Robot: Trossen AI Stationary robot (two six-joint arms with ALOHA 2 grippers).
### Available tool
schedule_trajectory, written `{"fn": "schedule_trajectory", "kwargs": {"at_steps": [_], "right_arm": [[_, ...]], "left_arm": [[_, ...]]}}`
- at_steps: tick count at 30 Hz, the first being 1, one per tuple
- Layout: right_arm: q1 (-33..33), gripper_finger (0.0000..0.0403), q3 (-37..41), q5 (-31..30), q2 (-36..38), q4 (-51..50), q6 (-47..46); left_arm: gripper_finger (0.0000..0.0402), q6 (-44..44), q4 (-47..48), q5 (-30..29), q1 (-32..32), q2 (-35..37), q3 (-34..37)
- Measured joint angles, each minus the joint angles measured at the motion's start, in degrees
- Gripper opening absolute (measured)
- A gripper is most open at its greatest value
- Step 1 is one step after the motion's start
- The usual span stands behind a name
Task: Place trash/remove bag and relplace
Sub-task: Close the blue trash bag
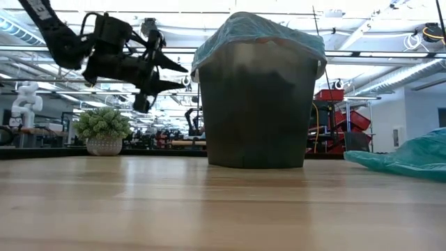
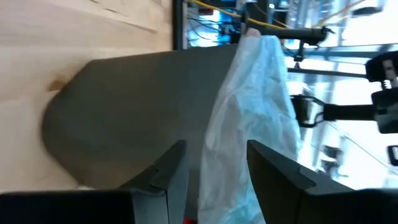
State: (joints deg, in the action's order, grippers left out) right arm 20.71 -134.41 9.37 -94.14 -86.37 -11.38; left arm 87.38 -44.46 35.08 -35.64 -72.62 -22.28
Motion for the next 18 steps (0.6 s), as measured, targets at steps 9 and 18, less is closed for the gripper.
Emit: {"fn": "schedule_trajectory", "kwargs": {"at_steps": [9, 18], "right_arm": [[0.00, 0.0000, 0.00, 0.00, -0.01, 0.00, -0.10], [0.00, 0.0000, 0.00, 0.00, -0.01, -0.02, -0.04]], "left_arm": [[0.0160, 5.00, -12.31, 1.15, 3.84, -9.68, -0.02], [0.0160, 6.65, -20.78, 0.03, 5.03, -11.74, -0.01]]}}
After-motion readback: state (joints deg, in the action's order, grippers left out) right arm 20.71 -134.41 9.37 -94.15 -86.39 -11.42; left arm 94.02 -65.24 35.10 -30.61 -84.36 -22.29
